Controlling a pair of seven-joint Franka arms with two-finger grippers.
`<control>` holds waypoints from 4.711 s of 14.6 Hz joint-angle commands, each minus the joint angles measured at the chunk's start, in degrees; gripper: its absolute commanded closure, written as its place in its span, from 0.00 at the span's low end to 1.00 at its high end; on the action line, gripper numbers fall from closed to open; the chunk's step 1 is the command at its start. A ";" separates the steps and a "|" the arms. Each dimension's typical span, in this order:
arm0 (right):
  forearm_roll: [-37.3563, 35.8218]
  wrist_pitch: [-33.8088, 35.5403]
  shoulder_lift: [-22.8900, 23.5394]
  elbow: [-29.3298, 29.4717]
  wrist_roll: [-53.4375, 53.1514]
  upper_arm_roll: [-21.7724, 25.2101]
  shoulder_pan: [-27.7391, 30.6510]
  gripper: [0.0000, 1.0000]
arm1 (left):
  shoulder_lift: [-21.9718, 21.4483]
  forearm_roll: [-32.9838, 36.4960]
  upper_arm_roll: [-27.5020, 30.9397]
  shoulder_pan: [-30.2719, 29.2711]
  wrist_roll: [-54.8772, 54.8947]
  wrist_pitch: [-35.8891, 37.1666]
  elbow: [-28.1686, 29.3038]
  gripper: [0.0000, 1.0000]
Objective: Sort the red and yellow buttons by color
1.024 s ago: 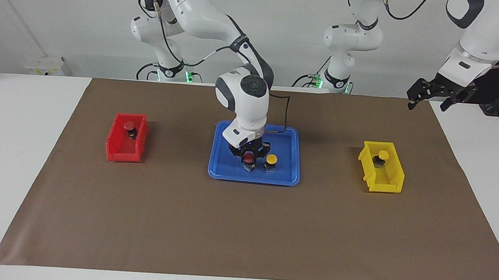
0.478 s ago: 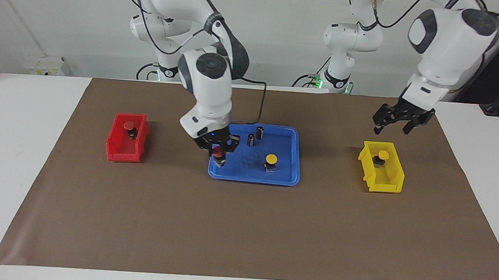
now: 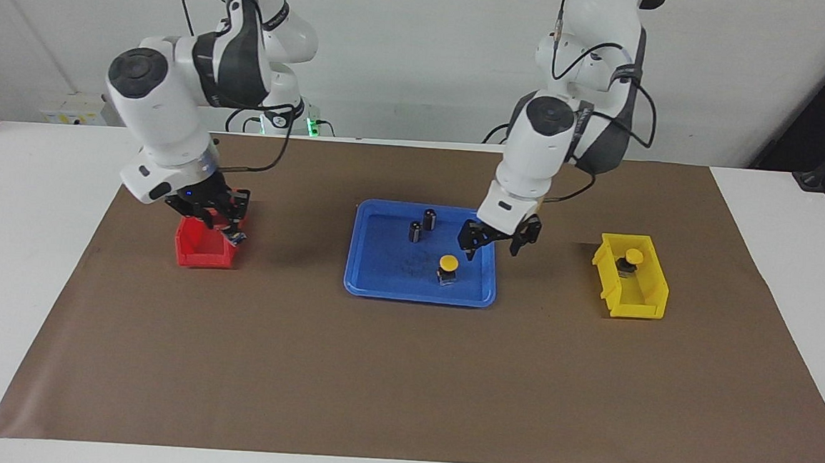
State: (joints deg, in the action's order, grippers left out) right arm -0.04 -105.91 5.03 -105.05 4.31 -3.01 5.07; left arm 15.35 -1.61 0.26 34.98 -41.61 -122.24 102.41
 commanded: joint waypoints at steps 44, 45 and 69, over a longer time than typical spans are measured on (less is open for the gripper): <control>0.92 19.16 -7.23 13.46 0.62 -0.33 6.70 0.00 | -9.20 7.50 2.20 -32.26 43.98 5.71 8.93 0.99; 0.66 18.90 -7.22 13.47 0.27 -0.33 6.45 0.00 | -9.63 7.50 2.20 -32.17 43.89 4.57 10.17 0.99; -0.93 19.78 -7.58 12.50 -1.49 4.77 1.70 0.00 | -6.12 6.89 1.67 -31.99 43.98 11.65 1.67 0.21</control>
State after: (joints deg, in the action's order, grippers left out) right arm -0.35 -87.11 -2.36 -92.72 3.84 1.53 7.02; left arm 9.36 4.45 2.14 2.60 2.06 -116.83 108.92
